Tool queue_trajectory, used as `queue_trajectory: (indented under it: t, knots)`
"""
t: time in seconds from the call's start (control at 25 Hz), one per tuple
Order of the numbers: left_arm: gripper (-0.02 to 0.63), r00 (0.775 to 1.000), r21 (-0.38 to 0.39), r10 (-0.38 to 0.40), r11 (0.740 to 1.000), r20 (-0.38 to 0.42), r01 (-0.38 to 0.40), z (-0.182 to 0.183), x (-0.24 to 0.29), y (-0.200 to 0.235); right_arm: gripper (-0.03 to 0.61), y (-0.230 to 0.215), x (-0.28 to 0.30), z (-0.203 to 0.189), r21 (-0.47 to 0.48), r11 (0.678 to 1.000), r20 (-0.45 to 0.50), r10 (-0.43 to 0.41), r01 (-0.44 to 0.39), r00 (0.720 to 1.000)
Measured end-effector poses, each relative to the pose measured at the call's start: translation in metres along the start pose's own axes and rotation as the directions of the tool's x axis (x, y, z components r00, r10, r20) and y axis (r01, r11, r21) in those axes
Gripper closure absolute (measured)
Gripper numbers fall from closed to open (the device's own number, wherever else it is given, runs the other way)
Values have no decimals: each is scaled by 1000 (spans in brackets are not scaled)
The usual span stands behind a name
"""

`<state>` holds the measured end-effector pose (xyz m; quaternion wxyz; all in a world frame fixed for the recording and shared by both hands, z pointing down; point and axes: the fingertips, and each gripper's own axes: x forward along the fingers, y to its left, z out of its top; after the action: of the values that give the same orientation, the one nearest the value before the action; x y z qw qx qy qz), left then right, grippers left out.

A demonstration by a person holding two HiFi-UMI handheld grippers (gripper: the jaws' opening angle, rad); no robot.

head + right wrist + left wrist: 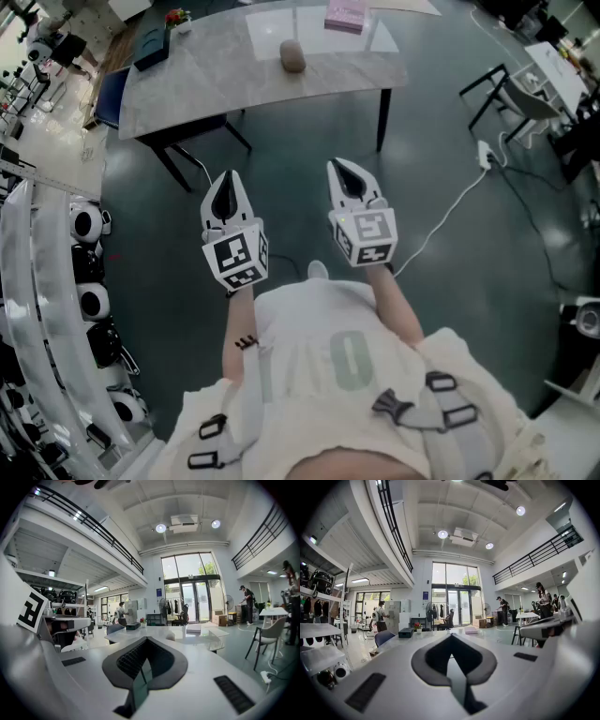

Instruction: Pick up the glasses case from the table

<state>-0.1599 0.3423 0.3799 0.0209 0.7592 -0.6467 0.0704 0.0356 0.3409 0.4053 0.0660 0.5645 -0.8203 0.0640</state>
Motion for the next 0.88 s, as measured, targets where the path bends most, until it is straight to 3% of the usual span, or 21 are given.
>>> queue_trajectory:
  t: [0.32, 0.68, 0.88]
  knots:
    - [611, 1000, -5, -14, 1000, 5, 14, -6, 2, -9, 578, -7, 1, -17, 63, 998, -39, 32, -30, 999]
    - [611, 1000, -20, -8, 1000, -2, 8, -10, 18, -13, 578, -22, 6, -12, 61, 998, -18, 20, -18, 1000]
    - [611, 1000, -94, 1, 996, -15, -2, -13, 31, -15, 578, -37, 14, -17, 55, 998, -36, 17, -15, 999]
